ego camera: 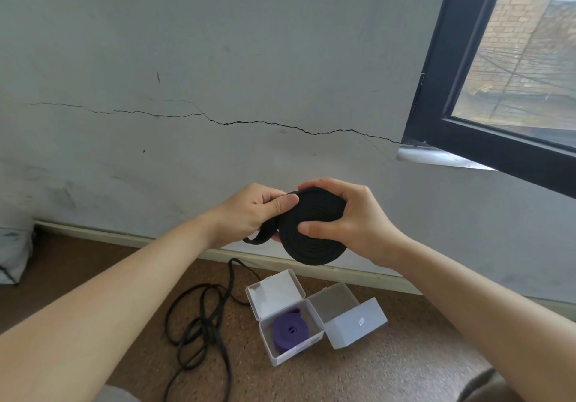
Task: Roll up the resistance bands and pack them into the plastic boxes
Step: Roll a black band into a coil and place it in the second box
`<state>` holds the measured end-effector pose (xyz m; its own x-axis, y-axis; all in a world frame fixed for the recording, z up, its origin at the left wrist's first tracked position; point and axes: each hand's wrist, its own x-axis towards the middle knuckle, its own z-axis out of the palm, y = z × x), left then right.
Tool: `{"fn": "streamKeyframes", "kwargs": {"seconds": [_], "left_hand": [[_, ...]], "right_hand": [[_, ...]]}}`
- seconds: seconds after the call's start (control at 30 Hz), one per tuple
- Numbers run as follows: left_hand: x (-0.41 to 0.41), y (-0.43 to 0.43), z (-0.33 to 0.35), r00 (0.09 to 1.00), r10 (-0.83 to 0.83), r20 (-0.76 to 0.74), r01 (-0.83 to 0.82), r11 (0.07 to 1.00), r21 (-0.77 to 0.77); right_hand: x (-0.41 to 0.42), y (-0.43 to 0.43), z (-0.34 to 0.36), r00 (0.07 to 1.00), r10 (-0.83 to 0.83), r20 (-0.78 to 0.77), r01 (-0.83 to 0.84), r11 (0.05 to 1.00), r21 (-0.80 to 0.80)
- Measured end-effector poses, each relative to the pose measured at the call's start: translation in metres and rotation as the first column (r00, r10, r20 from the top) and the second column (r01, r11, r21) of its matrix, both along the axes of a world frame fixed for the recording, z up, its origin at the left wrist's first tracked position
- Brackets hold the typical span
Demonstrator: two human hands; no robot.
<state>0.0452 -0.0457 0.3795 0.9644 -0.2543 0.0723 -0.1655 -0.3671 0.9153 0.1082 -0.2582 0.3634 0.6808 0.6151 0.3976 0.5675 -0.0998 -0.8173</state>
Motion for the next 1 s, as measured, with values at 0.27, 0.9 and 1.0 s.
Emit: {"fn": "streamKeyframes", "kwargs": {"seconds": [0.27, 0.9, 1.0], "left_hand": [[0.003, 0.004, -0.003, 0.995, 0.043, 0.094, -0.053, 0.993, 0.105], [0.003, 0.001, -0.004, 0.988, 0.142, 0.063, -0.143, 0.99, 0.005], [0.004, 0.005, -0.005, 0.989, 0.142, 0.042, -0.142, 0.99, 0.004]], "right_hand": [[0.005, -0.006, 0.011, 0.988, 0.13, -0.079, -0.139, 0.982, -0.125], [-0.001, -0.003, 0.009, 0.99, 0.136, 0.034, -0.123, 0.959, -0.255], [-0.002, -0.002, 0.009, 0.985, 0.16, 0.057, -0.137, 0.946, -0.293]]}}
